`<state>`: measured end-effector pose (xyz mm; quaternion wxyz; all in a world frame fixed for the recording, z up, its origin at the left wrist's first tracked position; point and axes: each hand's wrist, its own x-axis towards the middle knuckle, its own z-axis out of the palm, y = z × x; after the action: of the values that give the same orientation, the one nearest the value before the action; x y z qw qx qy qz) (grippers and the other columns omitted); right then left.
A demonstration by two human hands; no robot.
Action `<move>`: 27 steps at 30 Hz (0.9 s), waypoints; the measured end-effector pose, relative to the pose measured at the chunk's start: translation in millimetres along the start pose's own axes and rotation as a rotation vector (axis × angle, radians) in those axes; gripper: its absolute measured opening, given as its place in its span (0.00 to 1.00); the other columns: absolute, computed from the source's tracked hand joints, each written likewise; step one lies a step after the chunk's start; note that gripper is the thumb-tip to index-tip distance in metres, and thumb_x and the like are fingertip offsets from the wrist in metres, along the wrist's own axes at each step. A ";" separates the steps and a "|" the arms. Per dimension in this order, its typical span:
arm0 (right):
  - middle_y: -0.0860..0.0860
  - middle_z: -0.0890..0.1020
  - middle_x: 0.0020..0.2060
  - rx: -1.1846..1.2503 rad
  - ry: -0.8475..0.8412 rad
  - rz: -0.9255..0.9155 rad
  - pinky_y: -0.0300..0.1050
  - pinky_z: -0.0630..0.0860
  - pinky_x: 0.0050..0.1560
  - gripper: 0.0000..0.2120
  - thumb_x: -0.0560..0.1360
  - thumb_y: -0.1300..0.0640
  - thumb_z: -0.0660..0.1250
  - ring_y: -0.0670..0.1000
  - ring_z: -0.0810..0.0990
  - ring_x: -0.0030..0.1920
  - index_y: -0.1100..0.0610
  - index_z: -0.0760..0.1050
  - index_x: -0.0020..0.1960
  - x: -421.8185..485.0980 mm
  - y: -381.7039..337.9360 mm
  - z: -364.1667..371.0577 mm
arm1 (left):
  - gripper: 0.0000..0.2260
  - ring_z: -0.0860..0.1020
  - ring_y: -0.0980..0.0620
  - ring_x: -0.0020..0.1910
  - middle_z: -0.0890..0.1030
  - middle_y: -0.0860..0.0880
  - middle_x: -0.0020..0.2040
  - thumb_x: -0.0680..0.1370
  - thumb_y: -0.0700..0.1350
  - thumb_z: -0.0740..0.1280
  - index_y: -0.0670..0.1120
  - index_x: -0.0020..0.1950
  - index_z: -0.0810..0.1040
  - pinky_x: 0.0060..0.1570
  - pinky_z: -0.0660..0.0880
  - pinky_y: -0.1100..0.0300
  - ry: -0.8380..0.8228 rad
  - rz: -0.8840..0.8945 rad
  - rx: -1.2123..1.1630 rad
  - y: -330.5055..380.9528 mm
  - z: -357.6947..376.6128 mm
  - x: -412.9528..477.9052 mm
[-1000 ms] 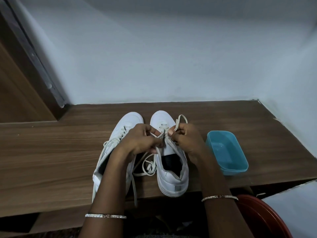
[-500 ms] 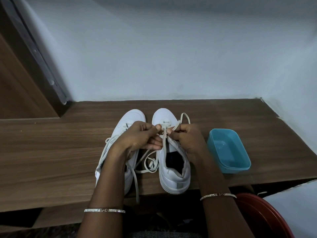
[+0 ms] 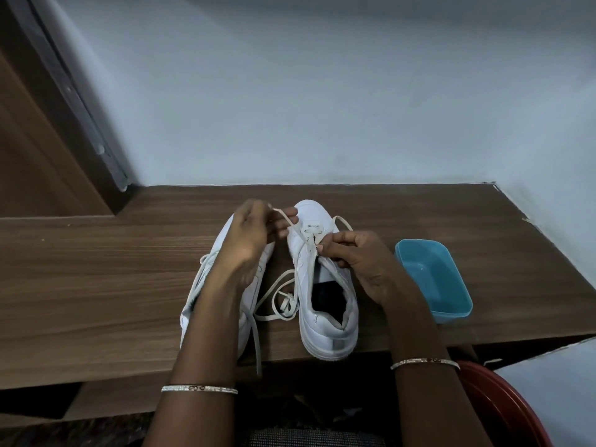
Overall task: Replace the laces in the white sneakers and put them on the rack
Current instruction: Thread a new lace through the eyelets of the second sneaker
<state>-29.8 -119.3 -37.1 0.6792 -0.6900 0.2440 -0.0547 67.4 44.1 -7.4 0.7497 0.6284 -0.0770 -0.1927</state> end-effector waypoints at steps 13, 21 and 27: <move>0.56 0.81 0.38 0.226 0.113 0.044 0.35 0.72 0.32 0.09 0.73 0.69 0.71 0.46 0.75 0.32 0.64 0.80 0.52 3.0 1.0 0.7 | 0.10 0.72 0.59 0.33 0.73 0.59 0.32 0.70 0.62 0.73 0.57 0.42 0.83 0.35 0.66 0.60 -0.117 0.377 1.286 22.7 -24.7 -9.7; 0.52 0.83 0.35 0.297 0.286 0.024 0.35 0.69 0.30 0.04 0.73 0.61 0.73 0.45 0.75 0.31 0.60 0.83 0.47 2.8 3.8 -8.7 | 0.07 0.72 0.62 0.36 0.77 0.57 0.38 0.81 0.48 0.64 0.46 0.49 0.79 0.41 0.68 0.60 -0.243 0.304 0.795 14.3 -33.3 -3.0; 0.53 0.85 0.38 0.018 0.117 -0.022 0.41 0.78 0.39 0.24 0.59 0.47 0.84 0.47 0.80 0.37 0.60 0.81 0.47 -4.3 -2.1 -7.1 | 0.10 0.84 0.46 0.50 0.85 0.40 0.47 0.85 0.44 0.56 0.43 0.46 0.71 0.53 0.77 0.56 -0.213 0.135 0.068 22.7 -18.3 -11.9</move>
<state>-35.9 -124.1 -33.5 0.6694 -0.6820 0.2754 -0.1046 67.5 68.5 12.6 0.7268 0.6229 -0.2049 -0.2046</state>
